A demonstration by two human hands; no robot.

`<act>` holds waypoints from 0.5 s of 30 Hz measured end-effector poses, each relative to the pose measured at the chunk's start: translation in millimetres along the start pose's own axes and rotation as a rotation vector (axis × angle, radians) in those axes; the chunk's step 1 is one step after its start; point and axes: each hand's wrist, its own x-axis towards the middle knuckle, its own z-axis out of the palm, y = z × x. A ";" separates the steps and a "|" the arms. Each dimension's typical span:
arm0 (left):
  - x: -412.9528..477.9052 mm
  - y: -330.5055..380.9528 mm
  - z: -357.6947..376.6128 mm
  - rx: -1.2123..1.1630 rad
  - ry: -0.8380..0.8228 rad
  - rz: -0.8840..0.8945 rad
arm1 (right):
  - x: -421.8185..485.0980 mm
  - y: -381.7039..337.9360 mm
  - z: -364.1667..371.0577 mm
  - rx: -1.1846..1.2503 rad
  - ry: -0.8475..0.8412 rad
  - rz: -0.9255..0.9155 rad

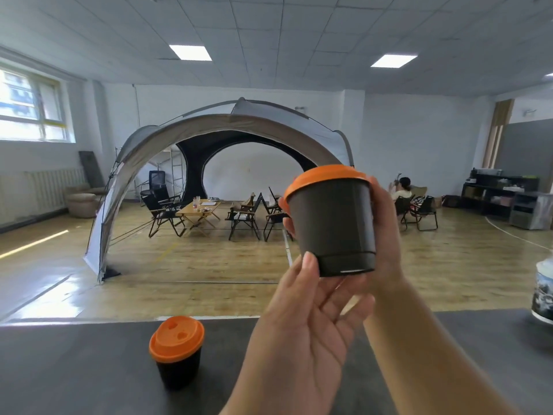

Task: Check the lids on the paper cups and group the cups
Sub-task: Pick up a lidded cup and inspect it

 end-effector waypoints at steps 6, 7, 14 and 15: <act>5.1 4.6 -14.5 0.164 0.155 0.206 | 5.1 6.1 -8.0 -0.152 0.027 -0.107; 5.6 7.8 -19.7 0.239 0.182 0.268 | 2.0 5.2 -6.0 -0.244 0.050 -0.170; 0.4 32.0 -48.6 0.737 0.178 0.435 | -9.4 20.7 29.7 -0.680 0.071 -0.303; 1.5 35.8 -49.1 0.650 0.179 0.383 | -7.1 22.2 29.4 -0.630 0.074 -0.299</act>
